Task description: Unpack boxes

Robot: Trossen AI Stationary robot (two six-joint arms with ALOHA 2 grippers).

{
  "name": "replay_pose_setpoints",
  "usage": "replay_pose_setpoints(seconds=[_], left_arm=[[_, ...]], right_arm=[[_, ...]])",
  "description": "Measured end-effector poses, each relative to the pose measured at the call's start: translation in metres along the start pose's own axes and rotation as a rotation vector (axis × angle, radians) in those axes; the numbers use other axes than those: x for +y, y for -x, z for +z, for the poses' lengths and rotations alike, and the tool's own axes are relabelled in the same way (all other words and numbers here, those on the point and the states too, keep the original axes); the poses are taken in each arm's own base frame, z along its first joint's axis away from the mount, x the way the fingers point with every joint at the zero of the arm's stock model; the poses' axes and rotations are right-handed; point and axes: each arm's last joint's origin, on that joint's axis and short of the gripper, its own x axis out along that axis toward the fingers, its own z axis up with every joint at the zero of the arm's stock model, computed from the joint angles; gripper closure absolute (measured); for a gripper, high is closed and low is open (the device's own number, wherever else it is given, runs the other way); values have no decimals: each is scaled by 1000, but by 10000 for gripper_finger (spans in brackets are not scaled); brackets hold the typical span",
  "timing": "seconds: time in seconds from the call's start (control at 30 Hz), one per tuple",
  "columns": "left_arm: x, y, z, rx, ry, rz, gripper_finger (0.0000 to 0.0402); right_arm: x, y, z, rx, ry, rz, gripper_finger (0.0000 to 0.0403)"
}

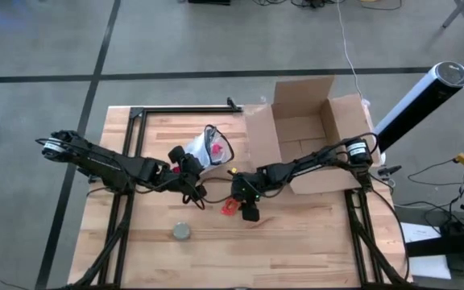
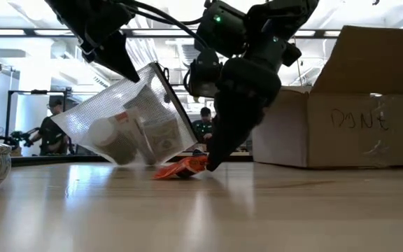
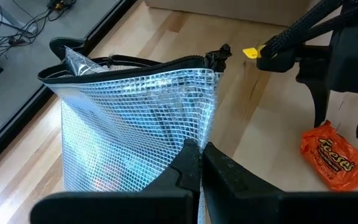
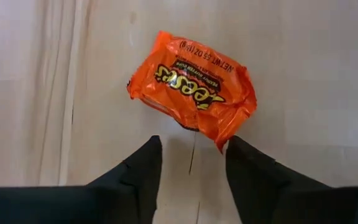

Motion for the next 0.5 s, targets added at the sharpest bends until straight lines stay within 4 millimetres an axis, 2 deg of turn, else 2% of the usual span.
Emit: replay_pose_setpoints(seconds=[0.27,0.5], left_arm=[[0,0,0,0,4,0,401],[0,0,0,0,9,0,401]], right_arm=[[0,0,2,-18,-13,0,330],[0,0,2,-19,-23,0,306]])
